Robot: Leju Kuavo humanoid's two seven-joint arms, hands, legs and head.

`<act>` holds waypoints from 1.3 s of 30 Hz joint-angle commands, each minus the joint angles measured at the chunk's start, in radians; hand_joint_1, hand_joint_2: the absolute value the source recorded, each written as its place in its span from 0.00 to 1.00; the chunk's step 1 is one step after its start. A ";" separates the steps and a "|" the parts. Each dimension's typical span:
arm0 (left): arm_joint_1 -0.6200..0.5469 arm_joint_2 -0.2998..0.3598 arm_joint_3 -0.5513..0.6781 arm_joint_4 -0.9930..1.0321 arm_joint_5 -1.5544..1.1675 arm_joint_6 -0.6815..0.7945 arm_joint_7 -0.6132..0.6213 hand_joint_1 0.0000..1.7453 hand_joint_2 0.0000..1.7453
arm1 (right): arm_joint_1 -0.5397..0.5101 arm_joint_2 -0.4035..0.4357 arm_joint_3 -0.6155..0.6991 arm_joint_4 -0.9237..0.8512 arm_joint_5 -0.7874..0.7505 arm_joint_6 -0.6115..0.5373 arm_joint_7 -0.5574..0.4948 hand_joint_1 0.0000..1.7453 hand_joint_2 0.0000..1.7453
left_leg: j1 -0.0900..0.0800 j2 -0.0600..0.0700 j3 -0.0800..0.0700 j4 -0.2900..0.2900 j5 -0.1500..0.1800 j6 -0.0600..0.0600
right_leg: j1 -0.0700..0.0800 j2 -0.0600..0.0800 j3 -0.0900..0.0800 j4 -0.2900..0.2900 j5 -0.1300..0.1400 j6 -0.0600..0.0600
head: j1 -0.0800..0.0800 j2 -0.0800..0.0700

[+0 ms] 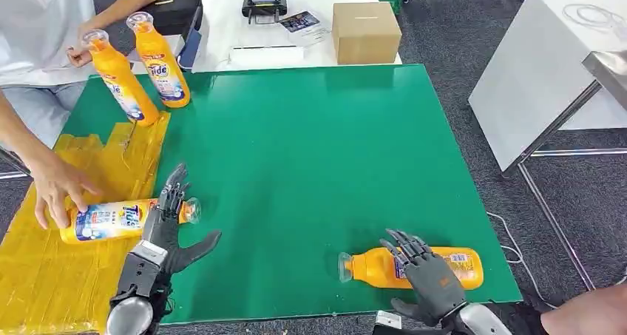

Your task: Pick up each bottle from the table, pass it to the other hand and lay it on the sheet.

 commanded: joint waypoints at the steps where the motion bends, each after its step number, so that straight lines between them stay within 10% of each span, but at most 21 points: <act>1: -0.009 -0.014 0.007 0.026 0.004 0.000 0.005 0.00 1.00 | 0.013 -0.013 -0.064 0.023 0.038 0.003 0.043 0.00 1.00 | 0.000 0.000 0.004 0.000 -0.002 0.000 | 0.001 -0.001 0.005 -0.001 -0.002 -0.001 | 0.000 0.000; 34: -0.071 -0.013 -0.025 0.106 0.019 -0.025 0.015 0.00 1.00 | -0.033 -0.099 -0.105 0.230 -0.026 0.162 0.034 0.00 1.00 | 0.000 -0.001 0.004 -0.001 0.000 0.000 | 0.000 -0.002 0.005 -0.002 0.000 0.000 | 0.000 0.000; 37: -0.077 -0.010 -0.031 0.113 0.023 -0.023 0.014 0.00 1.00 | -0.063 -0.085 -0.074 0.262 -0.020 0.163 0.032 0.12 1.00 | 0.000 -0.001 0.004 -0.001 0.000 0.000 | 0.000 -0.001 0.005 -0.002 0.000 -0.001 | 0.000 0.000; 39: -0.080 -0.011 -0.033 0.115 0.028 -0.022 0.013 0.00 1.00 | -0.082 -0.081 -0.053 0.280 -0.016 0.163 0.030 0.41 1.00 | 0.001 0.000 0.006 -0.001 -0.001 0.000 | 0.001 0.000 0.006 -0.003 0.000 -0.001 | 0.000 0.000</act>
